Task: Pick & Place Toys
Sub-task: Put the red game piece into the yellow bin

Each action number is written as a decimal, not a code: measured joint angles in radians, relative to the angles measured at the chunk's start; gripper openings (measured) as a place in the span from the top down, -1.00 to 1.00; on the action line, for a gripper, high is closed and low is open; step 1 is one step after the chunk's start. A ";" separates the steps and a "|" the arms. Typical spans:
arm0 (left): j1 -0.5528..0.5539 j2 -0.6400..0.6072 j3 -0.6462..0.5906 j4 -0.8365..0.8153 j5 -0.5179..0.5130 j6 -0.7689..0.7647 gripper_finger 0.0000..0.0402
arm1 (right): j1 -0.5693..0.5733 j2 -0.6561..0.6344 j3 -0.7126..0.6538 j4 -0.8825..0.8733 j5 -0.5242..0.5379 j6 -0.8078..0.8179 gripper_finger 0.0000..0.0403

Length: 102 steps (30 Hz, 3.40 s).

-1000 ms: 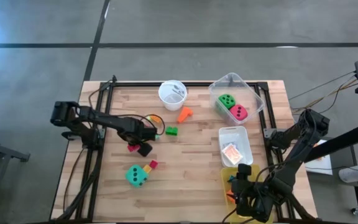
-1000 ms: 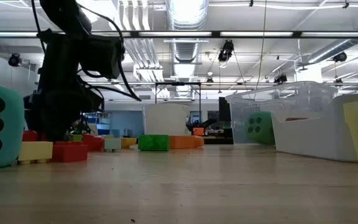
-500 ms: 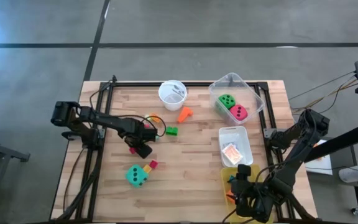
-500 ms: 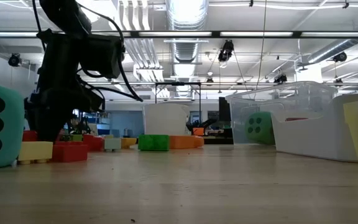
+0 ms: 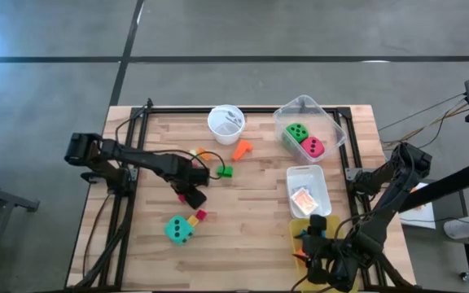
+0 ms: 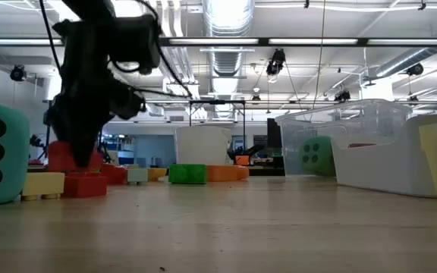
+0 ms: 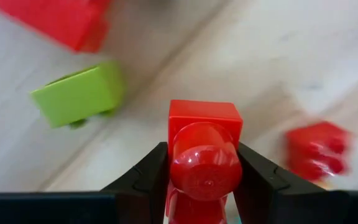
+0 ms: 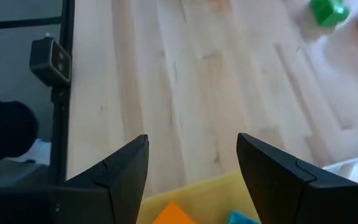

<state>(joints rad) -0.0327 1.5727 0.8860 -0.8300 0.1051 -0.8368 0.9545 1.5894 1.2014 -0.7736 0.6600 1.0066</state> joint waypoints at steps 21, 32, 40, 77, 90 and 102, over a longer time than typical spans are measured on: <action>-0.283 -0.033 0.314 0.698 -0.125 0.202 0.33 | -0.094 0.026 -0.035 0.513 0.376 -0.144 -0.18; -0.326 0.016 0.298 1.102 -0.161 0.328 0.33 | -0.096 0.048 -0.047 0.815 0.537 -0.333 -0.18; -0.322 0.091 0.315 1.182 -0.162 0.346 0.33 | -0.108 0.048 -0.048 0.818 0.591 -0.338 -0.18; -0.322 0.192 0.431 1.197 -0.022 0.391 -0.30 | -0.130 0.049 -0.048 0.930 0.482 -0.515 0.96; -0.322 0.177 0.432 1.120 -0.072 0.389 -0.82 | -0.127 0.049 -0.048 0.925 0.352 -0.535 0.96; -0.344 0.110 0.432 0.775 -0.115 0.286 -0.82 | -0.121 -0.028 -0.048 0.447 0.166 -0.175 0.96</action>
<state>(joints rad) -0.3771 1.6832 1.3182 -0.0548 -0.0103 -0.5507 0.8337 1.5614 1.1534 -0.3269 0.8258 0.8316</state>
